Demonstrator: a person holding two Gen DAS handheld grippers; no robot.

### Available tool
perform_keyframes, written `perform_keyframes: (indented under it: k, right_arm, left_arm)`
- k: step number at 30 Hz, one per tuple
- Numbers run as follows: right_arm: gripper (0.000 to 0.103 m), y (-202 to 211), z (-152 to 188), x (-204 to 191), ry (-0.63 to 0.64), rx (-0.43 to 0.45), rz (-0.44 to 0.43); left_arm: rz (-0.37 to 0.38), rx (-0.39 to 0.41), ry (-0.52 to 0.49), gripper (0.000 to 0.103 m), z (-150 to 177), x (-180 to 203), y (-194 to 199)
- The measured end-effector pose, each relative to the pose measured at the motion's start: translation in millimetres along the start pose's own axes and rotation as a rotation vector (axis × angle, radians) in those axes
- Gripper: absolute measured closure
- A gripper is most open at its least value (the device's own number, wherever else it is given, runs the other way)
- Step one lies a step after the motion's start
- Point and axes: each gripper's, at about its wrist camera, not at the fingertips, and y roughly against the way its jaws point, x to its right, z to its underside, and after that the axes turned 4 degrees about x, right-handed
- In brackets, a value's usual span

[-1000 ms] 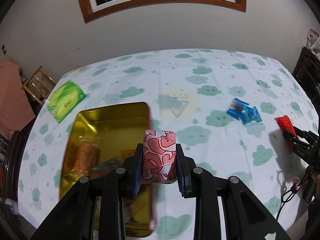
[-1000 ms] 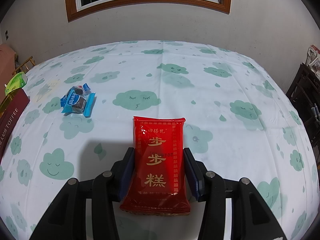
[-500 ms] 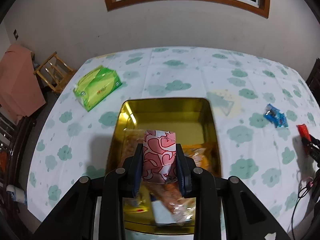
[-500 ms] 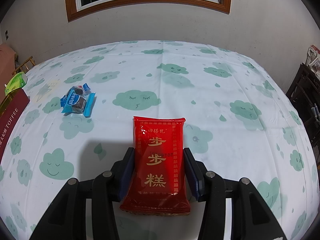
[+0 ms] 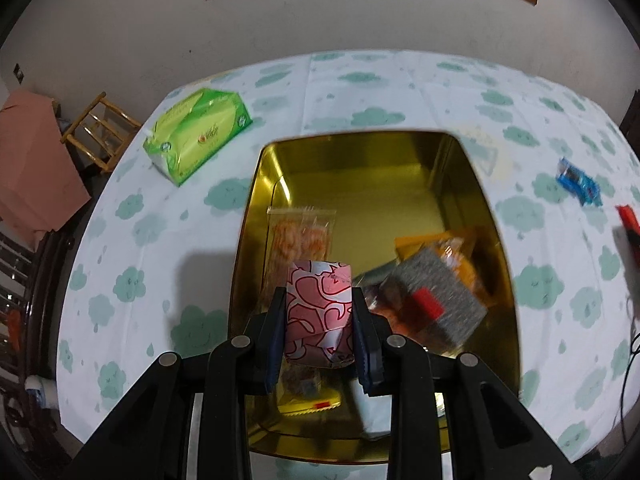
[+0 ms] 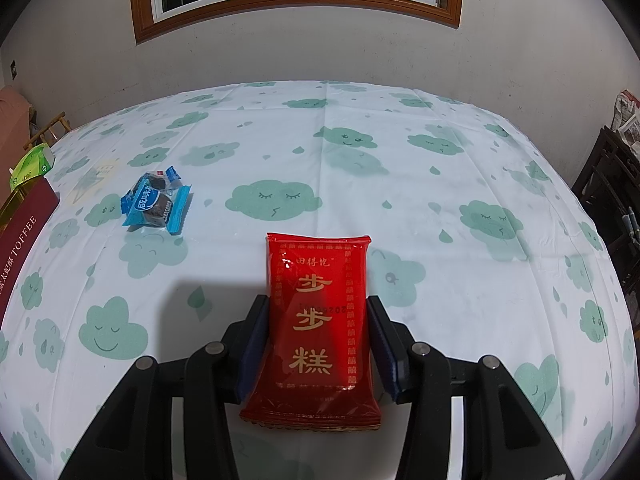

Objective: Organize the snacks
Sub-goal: 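Lower the pink packet into the tin and open the left tool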

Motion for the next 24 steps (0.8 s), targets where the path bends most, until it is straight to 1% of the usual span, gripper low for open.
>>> perform_keyframes:
  k: [3,12,18,24]
  right_arm:
    - [0.054,0,0,0,0.000,0.000,0.000]
    - [0.053,0,0,0,0.000,0.000,0.001]
    - [0.053,0,0,1,0.001,0.000,0.001]
    - [0.053,0,0,0,0.001,0.000,0.001]
  left_arm:
    - [-0.005,-0.016,0.015,0.077,6,-6,-6]
    - [-0.003,-0.031,0.036,0.077,17,-17,-14]
    - [-0.019,-0.038,0.034,0.077,22,-19,-16]
    - [-0.023,-0.035,0.042,0.074,23,-22,-14]
